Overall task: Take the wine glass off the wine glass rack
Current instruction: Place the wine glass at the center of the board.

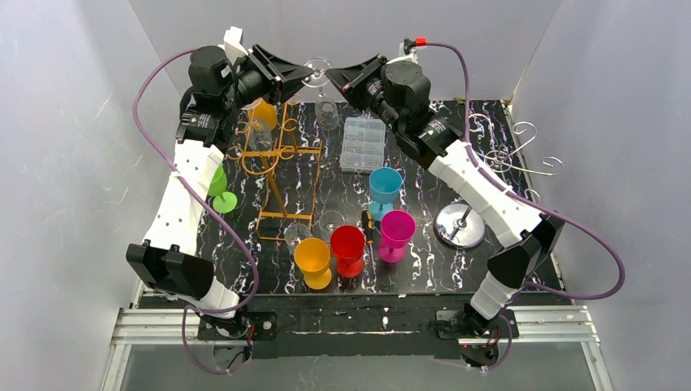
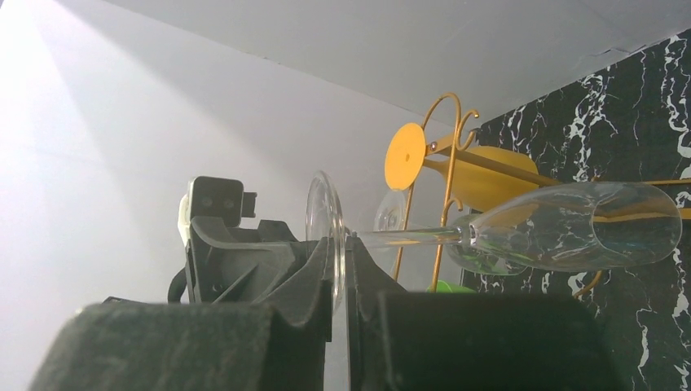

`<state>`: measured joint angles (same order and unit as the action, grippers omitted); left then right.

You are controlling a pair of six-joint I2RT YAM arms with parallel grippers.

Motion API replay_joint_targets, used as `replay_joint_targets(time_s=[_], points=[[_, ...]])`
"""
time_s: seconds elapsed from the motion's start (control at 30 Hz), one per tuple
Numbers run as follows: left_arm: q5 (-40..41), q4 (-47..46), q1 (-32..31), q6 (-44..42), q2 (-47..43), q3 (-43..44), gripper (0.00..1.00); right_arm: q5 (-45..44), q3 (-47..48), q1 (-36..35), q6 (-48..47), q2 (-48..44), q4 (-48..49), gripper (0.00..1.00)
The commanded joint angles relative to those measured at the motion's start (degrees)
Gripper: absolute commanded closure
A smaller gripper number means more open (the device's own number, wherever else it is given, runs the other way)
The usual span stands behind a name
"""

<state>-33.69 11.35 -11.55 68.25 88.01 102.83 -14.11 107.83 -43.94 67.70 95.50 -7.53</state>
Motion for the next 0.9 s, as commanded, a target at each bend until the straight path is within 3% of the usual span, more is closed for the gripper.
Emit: replay_joint_targets(time_s=[0.0,0.17,0.27,0.4,0.5,0.7,0.87], points=[[-2.7,-3.0,-0.9,0.5,-0.6,-0.7,0.75,1.2,0.9,-0.3,-0.2,-2.9,3.1,0.99],[-3.0,-3.6,-1.0,1.0,-1.0,-1.0,0.84,1.0,0.5,-0.3,-0.5,-3.3,3.1,0.99],[-3.3,-4.1,-1.0,1.8,-1.0,-1.1,0.98,1.2,0.4,-0.2,-1.4,-3.3,2.8,0.99],[-2.6,-4.2,-1.2,3.2,-1.5,-1.7,1.00,0.9,-0.5,-0.3,-4.0,-4.2,2.3,0.97],[-0.9,-4.3,-1.4,5.4,-2.6,-3.3,1.00,0.2,-1.7,-0.2,-7.4,-5.7,1.7,0.82],[1.2,-5.0,-2.1,9.0,-3.8,-5.1,1.00,-1.5,-6.7,-0.2,-18.0,-10.8,2.9,0.42],[1.8,-5.2,-2.2,11.2,-4.9,-5.8,1.00,3.1,-12.1,-0.4,-30.6,-15.1,6.6,0.26]])
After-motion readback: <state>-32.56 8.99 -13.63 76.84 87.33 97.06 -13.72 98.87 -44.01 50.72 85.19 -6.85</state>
